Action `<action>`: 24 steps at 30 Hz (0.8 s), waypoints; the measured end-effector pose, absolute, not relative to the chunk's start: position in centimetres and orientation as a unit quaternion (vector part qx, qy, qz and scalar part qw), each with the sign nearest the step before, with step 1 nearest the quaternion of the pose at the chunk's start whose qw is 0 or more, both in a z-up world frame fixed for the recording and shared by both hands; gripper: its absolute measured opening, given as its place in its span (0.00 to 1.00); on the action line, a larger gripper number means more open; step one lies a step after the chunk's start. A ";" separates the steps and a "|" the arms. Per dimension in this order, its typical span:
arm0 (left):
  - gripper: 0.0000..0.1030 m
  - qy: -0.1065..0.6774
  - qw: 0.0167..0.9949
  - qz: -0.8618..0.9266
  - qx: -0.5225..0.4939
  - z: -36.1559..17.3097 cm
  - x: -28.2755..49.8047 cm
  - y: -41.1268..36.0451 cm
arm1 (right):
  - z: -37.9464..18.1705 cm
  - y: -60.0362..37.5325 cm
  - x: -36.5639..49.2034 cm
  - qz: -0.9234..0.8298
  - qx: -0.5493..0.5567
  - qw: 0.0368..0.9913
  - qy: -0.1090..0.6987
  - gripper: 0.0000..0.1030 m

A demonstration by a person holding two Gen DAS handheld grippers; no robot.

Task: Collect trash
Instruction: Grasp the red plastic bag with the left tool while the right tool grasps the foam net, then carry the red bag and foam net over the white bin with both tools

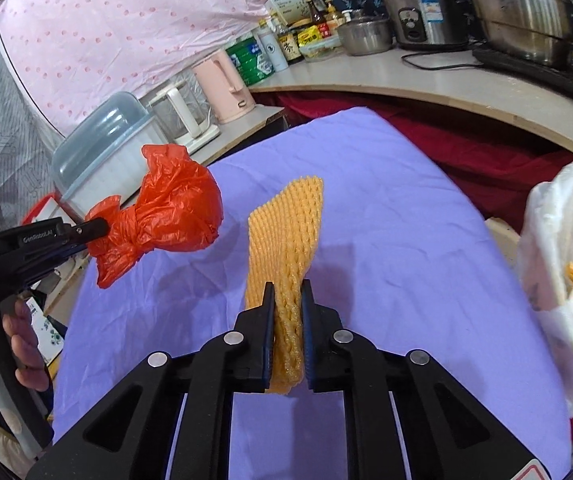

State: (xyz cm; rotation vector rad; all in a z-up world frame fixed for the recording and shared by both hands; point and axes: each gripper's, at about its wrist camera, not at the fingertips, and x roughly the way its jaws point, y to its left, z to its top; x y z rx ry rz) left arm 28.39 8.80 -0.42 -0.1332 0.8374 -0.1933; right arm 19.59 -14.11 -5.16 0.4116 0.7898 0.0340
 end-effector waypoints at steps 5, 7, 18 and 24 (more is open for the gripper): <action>0.15 0.400 0.908 -0.112 -0.056 0.9 25.0 6.4 | -3.6 -16.3 16.1 0.003 0.206 0.908 0.364 0.11; 0.15 0.398 0.908 -0.122 -0.050 1.3 23.4 5.3 | -3.1 -17.2 14.9 -0.002 0.209 0.910 0.357 0.11; 0.15 0.398 0.901 -0.170 -0.019 1.8 17.2 -0.7 | -1.4 -21.8 8.6 -0.036 0.224 0.917 0.328 0.11; 0.15 0.401 0.896 -0.192 -0.001 1.6 14.9 -3.7 | -1.4 -23.8 6.0 -0.051 0.233 0.917 0.319 0.11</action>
